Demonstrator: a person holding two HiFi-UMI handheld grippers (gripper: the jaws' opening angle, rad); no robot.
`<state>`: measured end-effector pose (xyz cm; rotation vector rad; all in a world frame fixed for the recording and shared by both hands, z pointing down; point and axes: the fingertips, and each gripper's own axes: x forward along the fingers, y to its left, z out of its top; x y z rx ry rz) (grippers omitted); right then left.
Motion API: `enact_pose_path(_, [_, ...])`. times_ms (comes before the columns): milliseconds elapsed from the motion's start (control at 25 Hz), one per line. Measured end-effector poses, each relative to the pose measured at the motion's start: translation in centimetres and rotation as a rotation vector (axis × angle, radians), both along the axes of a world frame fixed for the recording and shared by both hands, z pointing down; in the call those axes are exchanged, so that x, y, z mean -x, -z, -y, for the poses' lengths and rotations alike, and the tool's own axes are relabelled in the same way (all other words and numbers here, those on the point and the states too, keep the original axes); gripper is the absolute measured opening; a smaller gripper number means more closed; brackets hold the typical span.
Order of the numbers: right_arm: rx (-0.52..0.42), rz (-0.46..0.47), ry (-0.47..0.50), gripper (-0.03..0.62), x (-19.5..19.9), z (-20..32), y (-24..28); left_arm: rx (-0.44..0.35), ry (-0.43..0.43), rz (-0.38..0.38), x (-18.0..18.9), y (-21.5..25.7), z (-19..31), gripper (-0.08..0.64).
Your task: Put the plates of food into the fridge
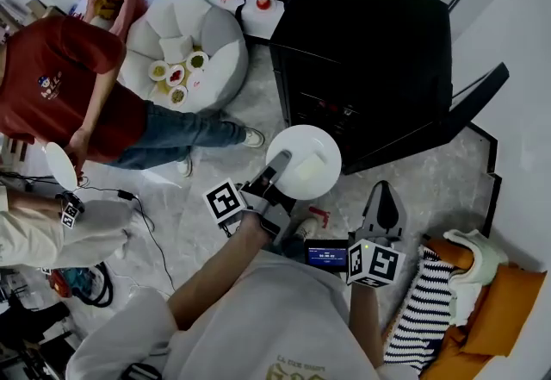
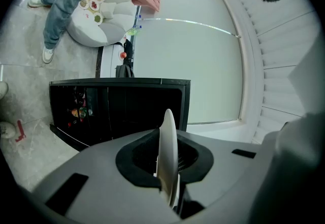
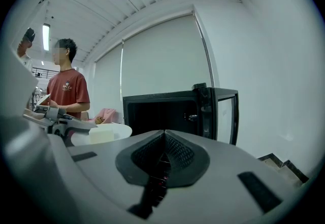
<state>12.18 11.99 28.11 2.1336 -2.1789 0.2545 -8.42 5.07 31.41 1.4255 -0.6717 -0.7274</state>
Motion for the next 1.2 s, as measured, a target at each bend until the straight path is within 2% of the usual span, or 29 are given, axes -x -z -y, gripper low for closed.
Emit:
enact_pose_path(200, [0.009, 0.001, -0.012, 0.011, 0.0, 0.4, -0.3, 0.016, -0.003, -0.013, 0.0, -0.4, 0.5, 0.029])
enact_pose_path(440, [0.025, 0.013, -0.072, 0.011, -0.8, 2.1, -1.1, 0.019, -0.038, -0.018, -0.4, -0.6, 2.4, 0.029])
enact_pose_path(680, [0.029, 0.008, -0.088, 0.011, 0.5, 5.2, -1.1, 0.014, -0.072, -0.027, 0.4, -0.3, 5.2, 0.029])
enact_pose_path(1000, [0.045, 0.005, -0.098, 0.011, 1.3, 7.5, -1.8, 0.036, -0.083, -0.031, 1.1, -1.2, 7.3, 0.029])
enact_pose_path(1200, [0.042, 0.0, -0.071, 0.011, 0.9, 8.6, -1.8, 0.034, -0.072, -0.027, 0.3, -1.2, 8.0, 0.029])
